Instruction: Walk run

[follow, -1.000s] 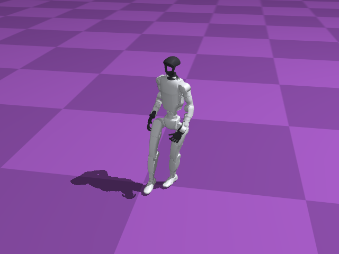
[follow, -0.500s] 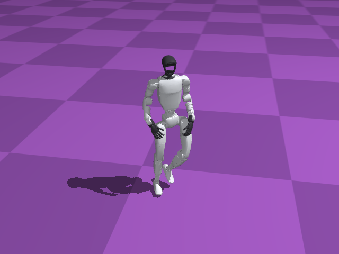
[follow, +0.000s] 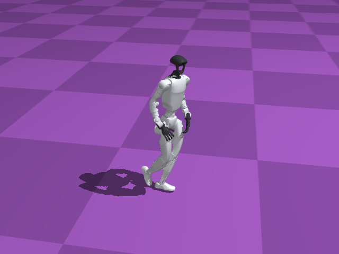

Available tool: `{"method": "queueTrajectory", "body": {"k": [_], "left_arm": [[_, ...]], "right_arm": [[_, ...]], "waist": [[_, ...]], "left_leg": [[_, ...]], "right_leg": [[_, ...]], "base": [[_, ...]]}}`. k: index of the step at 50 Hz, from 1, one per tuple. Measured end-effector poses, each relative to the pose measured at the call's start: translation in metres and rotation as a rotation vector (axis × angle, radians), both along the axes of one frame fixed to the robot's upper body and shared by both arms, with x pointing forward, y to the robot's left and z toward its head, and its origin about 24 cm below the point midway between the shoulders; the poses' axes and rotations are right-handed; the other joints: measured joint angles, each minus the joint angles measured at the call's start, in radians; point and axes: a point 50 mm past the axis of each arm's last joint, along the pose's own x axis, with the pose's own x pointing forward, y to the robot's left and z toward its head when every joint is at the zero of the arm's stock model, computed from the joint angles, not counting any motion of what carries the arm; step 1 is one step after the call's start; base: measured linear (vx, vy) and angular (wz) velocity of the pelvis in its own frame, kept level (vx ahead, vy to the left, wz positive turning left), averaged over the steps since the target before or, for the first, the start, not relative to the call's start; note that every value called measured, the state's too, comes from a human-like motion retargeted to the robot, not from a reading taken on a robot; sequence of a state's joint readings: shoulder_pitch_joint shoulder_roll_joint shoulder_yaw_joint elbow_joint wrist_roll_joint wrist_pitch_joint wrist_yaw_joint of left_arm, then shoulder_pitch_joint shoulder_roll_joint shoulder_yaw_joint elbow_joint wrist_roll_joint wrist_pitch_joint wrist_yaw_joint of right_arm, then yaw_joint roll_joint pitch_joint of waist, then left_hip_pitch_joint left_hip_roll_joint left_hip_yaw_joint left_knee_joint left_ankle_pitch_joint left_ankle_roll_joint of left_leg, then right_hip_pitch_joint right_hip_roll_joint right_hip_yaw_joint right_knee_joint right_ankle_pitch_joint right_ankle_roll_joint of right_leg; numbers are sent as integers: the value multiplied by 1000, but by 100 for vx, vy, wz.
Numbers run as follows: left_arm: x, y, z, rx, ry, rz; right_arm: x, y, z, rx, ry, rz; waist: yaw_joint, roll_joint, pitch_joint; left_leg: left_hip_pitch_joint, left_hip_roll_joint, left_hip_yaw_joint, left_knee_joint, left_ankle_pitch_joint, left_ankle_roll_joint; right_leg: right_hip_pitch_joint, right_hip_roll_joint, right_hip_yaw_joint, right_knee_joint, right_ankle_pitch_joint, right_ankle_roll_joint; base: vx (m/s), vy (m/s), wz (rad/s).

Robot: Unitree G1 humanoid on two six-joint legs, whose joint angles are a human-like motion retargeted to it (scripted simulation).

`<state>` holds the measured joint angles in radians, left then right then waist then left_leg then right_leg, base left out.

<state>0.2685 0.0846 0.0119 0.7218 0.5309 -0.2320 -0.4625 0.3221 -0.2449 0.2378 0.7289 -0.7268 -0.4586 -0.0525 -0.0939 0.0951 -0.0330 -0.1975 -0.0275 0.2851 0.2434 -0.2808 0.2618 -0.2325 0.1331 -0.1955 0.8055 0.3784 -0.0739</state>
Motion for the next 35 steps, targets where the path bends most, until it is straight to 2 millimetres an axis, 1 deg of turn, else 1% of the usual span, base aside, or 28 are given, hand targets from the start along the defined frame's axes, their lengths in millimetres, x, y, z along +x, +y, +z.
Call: {"method": "queueTrajectory", "body": {"k": [2, 3, 5, 7, 8, 10, 12, 13, 15, 16, 17, 18, 19, 20, 22, 23, 24, 25, 27, 30, 32, 35], "left_arm": [[-1, -5, -1, -10, -3, -11], [0, -6, -1, -18, -10, -12], [0, -6, 0, -39, -16, -17], [-1, -3, 1, -53, -12, -33], [-2, 0, 2, -55, -10, -39], [-2, 5, 2, -49, -1, -36], [-6, 8, -1, -37, 18, -12], [-10, 8, -3, -35, 35, 5], [-18, 4, -7, -52, 74, 35], [-21, 0, -8, -72, 92, 37], [-24, -4, -9, -92, 109, 38], [-26, -7, -9, -111, 123, 36], [-27, -9, -9, -118, 126, 33], [-28, -9, -9, -118, 123, 30], [-24, -15, -8, -80, 83, -10], [-18, -15, -7, -53, 55, -26], [-12, -15, -6, -29, 31, -52], [-6, -15, -4, -6, 9, -84], [1, -15, -1, 43, -42, -113], [12, -17, 9, 38, -180, -27], [17, -15, 17, 14, -277, 47], [24, -9, 28, -12, -387, 113]], "right_arm": [[4, -1, 8, 52, -120, -129], [7, -1, 13, 84, -178, -188], [12, 1, 22, 144, -283, -273], [17, 3, 29, 167, -355, -304], [20, 4, 31, 163, -381, -298], [26, 6, 34, 131, -411, -246], [30, 6, 33, 77, -411, -170], [31, 5, 31, 51, -400, -142], [32, 4, 29, 37, -381, -139], [34, 5, 29, 68, -378, -156], [35, 6, 30, 99, -375, -176], [35, 7, 30, 133, -371, -201], [35, 8, 30, 161, -357, -222], [36, 10, 28, 185, -339, -239], [35, 8, 24, 192, -280, -230], [35, 7, 21, 175, -246, -202], [35, 5, 18, 146, -207, -161], [34, 2, 15, 110, -165, -114], [28, -4, 6, 36, -48, -6], [13, -10, -4, -35, 94, 90], [7, -10, -6, -28, 125, 100], [-3, -9, -7, 1, 145, 66]], "waist": [[-31, 18, 5], [-65, 28, 11], [-126, 41, 25], [-184, 39, 41], [-207, 28, 50], [-243, -6, 68], [-260, -35, 70], [-270, -37, 68], [-304, -24, 64], [-323, -9, 58], [-335, 3, 48], [-331, 8, 33], [-324, 12, 24], [-315, 16, 19], [-296, 3, 33], [-272, -7, 33], [-256, -23, 24], [-246, -42, 11], [-206, -45, 9], [-120, -81, 10], [-52, -104, 14], [32, -107, 27]], "left_leg": [[60, -17, -30, -67, 17, 0], [87, -25, -64, -92, 20, 0], [133, -42, -140, -128, 20, 0], [180, -58, -210, -145, 9, 0], [210, -72, -236, -155, 2, 0], [281, -109, -277, -175, -11, 0], [336, -146, -296, -181, -8, -7], [354, -146, -303, -172, 3, -30], [379, -130, -317, -134, 78, -101], [379, -116, -329, -99, 160, -154], [376, -106, -340, -57, 259, -210], [368, -104, -346, -4, 391, -274], [340, -104, -343, 85, 525, -334], [304, -106, -335, 193, 659, -391], [166, -64, -261, 535, 779, -391], [92, -57, -240, 678, 798, -389], [34, -75, -238, 745, 757, -384], [-16, -106, -245, 773, 685, -379], [-130, -99, -212, 796, 563, -350], [-272, -76, -107, 692, 369, -282], [-320, -53, -25, 495, 320, -250], [-326, -62, 50, 132, 257, -161]], "right_leg": [[-104, -59, -20, 3, -107, -27], [-151, -98, -61, -13, -165, -35], [-234, -161, -109, -78, -264, -30], [-301, -198, -117, -183, -301, 24], [-334, -206, -97, -240, -313, 66], [-402, -205, 15, -349, -333, 145], [-449, -184, 179, -439, -345, 225], [-454, -168, 234, -479, -351, 259], [-450, -181, 187, -519, -363, 278], [-441, -183, 135, -503, -331, 205], [-423, -202, 50, -491, -313, 147], [-387, -255, -100, -486, -324, 120], [-370, -205, 7, -443, -381, 92], [-363, -102, 242, -382, -460, 64], [-300, -128, 192, -348, -529, 30], [-253, -122, 196, -357, -556, 27], [-218, -137, 181, -367, -576, 22], [-189, -163, 157, -376, -593, 17], [-122, -114, 179, -407, -619, 0], [15, -97, 162, -530, -565, -39], [99, -74, 113, -609, -444, -63], [236, -34, 35, -693, -218, -60]], "base": [[77, 3, 161], [100, -7, 220], [100, -17, 219], [87, -24, 184], [101, -32, 149], [126, -40, 111], [115, -31, 64], [99, -28, 60], [122, -37, 84], [129, -38, 98], [115, -34, 73], [118, -41, 33], [126, -50, 2], [149, -58, 31], [155, -57, 45], [124, -44, 15], [102, -33, 15], [107, -31, 33], [133, -36, 17], [145, -39, -52], [119, -33, -72], [157, -33, -37]]}}
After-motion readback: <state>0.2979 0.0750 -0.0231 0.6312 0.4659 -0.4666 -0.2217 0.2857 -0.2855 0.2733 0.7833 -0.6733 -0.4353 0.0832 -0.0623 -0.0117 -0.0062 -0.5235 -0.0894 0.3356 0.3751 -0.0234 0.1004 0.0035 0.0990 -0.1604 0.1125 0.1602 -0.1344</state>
